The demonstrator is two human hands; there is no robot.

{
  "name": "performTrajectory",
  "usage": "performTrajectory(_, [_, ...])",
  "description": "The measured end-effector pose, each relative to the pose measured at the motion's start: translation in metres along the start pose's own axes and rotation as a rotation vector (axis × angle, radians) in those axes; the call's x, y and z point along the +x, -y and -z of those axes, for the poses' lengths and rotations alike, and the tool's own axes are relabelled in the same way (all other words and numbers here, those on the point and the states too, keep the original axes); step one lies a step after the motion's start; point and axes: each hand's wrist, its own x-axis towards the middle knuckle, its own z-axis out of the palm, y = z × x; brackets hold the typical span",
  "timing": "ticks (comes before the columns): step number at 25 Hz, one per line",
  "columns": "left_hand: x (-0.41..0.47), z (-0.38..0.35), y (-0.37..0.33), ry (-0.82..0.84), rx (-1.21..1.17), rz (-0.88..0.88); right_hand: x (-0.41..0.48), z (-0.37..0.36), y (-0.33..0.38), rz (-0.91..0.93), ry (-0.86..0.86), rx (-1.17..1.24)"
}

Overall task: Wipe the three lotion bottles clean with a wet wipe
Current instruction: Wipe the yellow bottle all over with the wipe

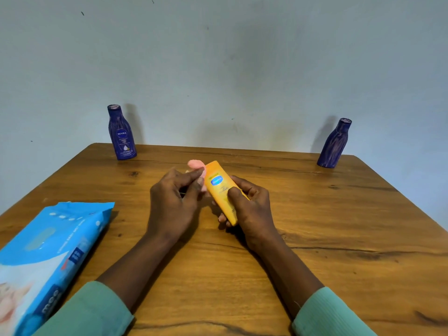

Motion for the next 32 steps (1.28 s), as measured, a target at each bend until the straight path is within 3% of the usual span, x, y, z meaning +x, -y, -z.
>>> performTrajectory(3, [-0.016, -0.01, -0.011, 0.061, -0.118, 0.014, 0.005, 0.0, -0.002, -0.001, -0.093, 0.054])
performTrajectory(7, [0.007, -0.009, -0.011, -0.037, -0.421, 0.308, 0.004, 0.008, 0.008, -0.032, 0.049, 0.074])
performTrajectory(10, [0.022, -0.001, -0.012, -0.158, -0.971, 0.7, -0.001, 0.006, 0.008, -0.035, 0.103, 0.037])
performTrajectory(13, [0.026, 0.009, -0.007, -0.194, -1.259, 0.83, -0.003, 0.001, 0.003, -0.026, 0.048, 0.051])
performTrajectory(17, [0.014, 0.006, -0.012, 0.006, -1.112, 0.709, -0.002, -0.005, 0.0, -0.011, 0.036, 0.072])
performTrajectory(20, [0.006, -0.001, -0.015, 0.156, -0.809, 0.501, 0.001, -0.007, 0.002, 0.035, 0.001, 0.083])
performTrajectory(23, [0.007, -0.003, -0.015, 0.138, -0.514, 0.31, 0.003, -0.002, 0.002, 0.001, 0.005, 0.055])
performTrajectory(28, [0.009, 0.002, -0.001, 0.039, -0.339, 0.241, -0.005, -0.004, -0.001, 0.015, 0.044, -0.033])
performTrajectory(32, [-0.01, -0.002, -0.011, 0.036, -0.132, 0.05, 0.001, -0.006, -0.003, 0.065, -0.007, 0.001])
